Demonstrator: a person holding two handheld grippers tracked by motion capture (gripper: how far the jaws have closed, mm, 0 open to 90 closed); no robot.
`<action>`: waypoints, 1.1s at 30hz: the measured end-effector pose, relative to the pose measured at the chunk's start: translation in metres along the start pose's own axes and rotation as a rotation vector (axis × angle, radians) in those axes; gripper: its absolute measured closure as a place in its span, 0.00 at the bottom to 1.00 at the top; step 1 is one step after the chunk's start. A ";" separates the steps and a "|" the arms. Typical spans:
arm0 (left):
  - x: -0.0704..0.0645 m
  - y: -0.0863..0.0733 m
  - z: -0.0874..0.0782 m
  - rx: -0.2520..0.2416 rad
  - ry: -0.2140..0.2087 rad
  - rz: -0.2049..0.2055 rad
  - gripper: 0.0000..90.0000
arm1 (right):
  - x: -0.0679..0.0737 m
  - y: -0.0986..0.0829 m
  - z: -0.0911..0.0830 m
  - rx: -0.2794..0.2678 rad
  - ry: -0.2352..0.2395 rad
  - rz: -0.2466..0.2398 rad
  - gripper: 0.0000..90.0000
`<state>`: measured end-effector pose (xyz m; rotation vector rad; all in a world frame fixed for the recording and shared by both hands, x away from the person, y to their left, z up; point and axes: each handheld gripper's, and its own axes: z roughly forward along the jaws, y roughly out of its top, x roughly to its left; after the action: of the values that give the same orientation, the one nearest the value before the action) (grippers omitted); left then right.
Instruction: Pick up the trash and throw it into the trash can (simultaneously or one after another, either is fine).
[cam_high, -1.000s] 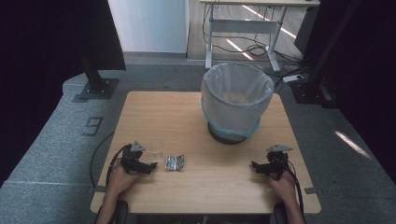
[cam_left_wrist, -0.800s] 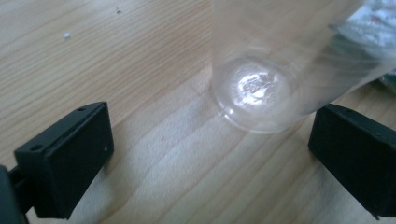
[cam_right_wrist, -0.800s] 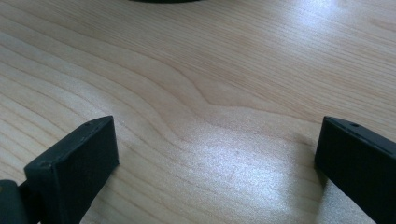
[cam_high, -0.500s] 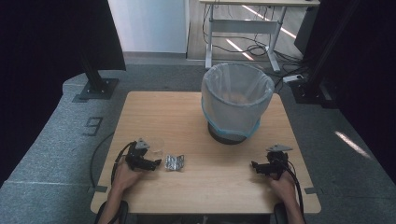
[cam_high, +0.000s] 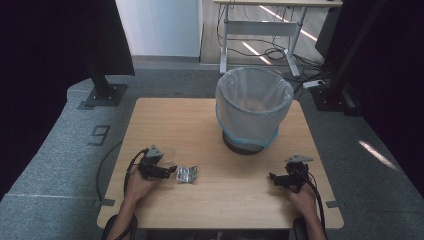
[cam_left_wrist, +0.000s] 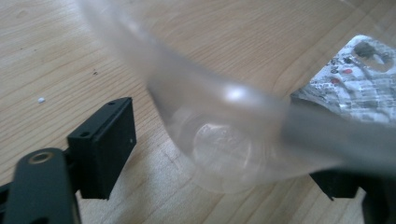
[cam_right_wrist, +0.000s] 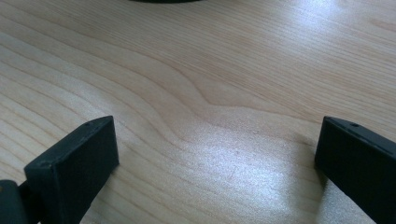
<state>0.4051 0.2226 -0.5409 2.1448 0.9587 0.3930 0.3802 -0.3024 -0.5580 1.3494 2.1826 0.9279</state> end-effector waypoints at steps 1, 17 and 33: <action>0.000 0.000 0.000 0.000 0.000 0.000 0.24 | 0.000 0.000 0.000 0.000 0.000 0.000 0.00; -0.002 0.014 -0.008 -0.046 -0.015 0.000 0.45 | 0.000 0.000 0.000 0.000 0.000 0.000 0.00; -0.010 0.040 -0.008 -0.035 -0.045 0.036 0.44 | 0.000 0.000 0.000 0.001 0.000 0.001 0.00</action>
<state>0.4148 0.2018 -0.5055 2.1331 0.8828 0.3746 0.3799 -0.3022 -0.5579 1.3507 2.1827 0.9277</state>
